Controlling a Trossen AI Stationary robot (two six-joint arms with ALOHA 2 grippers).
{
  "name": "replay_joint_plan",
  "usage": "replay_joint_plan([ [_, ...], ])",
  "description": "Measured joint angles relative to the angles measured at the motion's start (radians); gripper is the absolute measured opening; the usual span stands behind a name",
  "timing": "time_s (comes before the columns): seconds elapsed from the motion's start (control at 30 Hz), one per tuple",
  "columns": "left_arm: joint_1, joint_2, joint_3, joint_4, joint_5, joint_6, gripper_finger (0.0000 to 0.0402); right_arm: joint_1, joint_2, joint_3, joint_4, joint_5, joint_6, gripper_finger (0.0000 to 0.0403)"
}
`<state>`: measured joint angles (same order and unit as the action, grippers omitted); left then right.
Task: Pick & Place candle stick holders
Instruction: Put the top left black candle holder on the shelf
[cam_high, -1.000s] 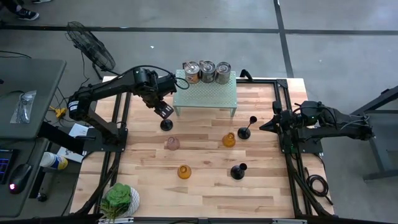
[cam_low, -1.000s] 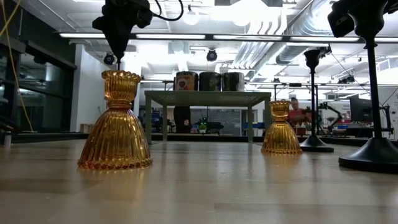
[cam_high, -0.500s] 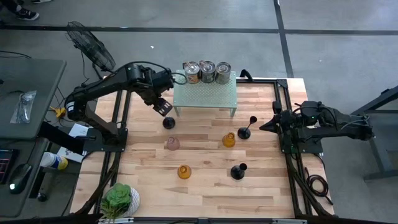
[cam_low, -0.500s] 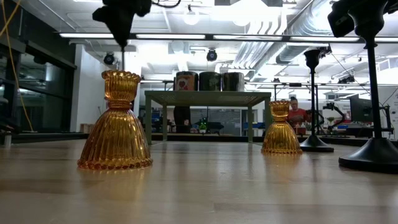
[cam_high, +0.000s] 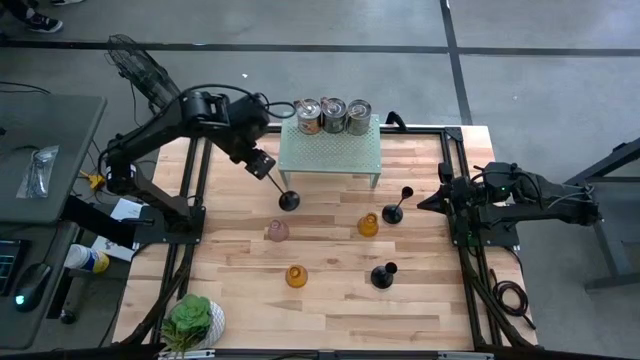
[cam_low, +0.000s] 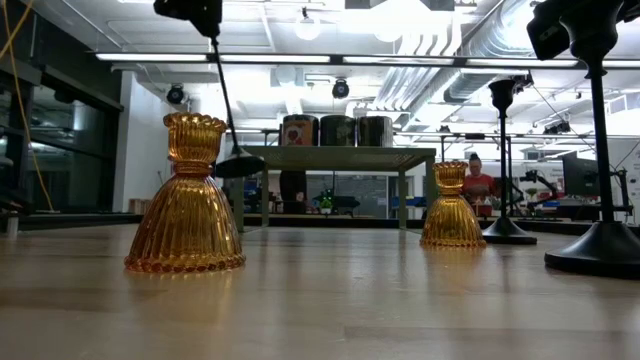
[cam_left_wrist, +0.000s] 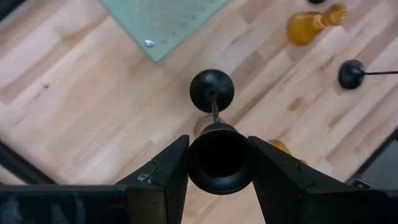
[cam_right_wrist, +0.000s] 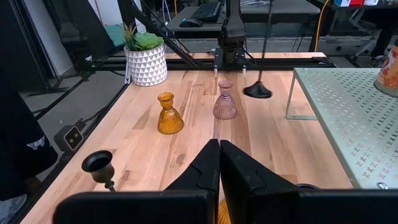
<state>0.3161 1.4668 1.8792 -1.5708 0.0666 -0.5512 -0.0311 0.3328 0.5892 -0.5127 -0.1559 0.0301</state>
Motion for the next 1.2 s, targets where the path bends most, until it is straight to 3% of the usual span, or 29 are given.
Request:
replay_joint_plan([
  [0.23, -0.002, 0.013, -0.021, -0.002, -0.039, -0.013, 0.0148, 0.0, 0.0, 0.0, 0.0, 0.0, 0.0, 0.0003],
  [0.63, -0.002, 0.037, -0.193, 0.0, -0.11, -0.012, 0.0148, 0.0, 0.0, 0.0, 0.0, 0.0, 0.0, 0.0003],
  [1.2, -0.001, 0.037, -0.238, 0.0, -0.177, -0.003, 0.0148, 0.0, 0.0, 0.0, 0.0, 0.0, 0.0, 0.0003],
])
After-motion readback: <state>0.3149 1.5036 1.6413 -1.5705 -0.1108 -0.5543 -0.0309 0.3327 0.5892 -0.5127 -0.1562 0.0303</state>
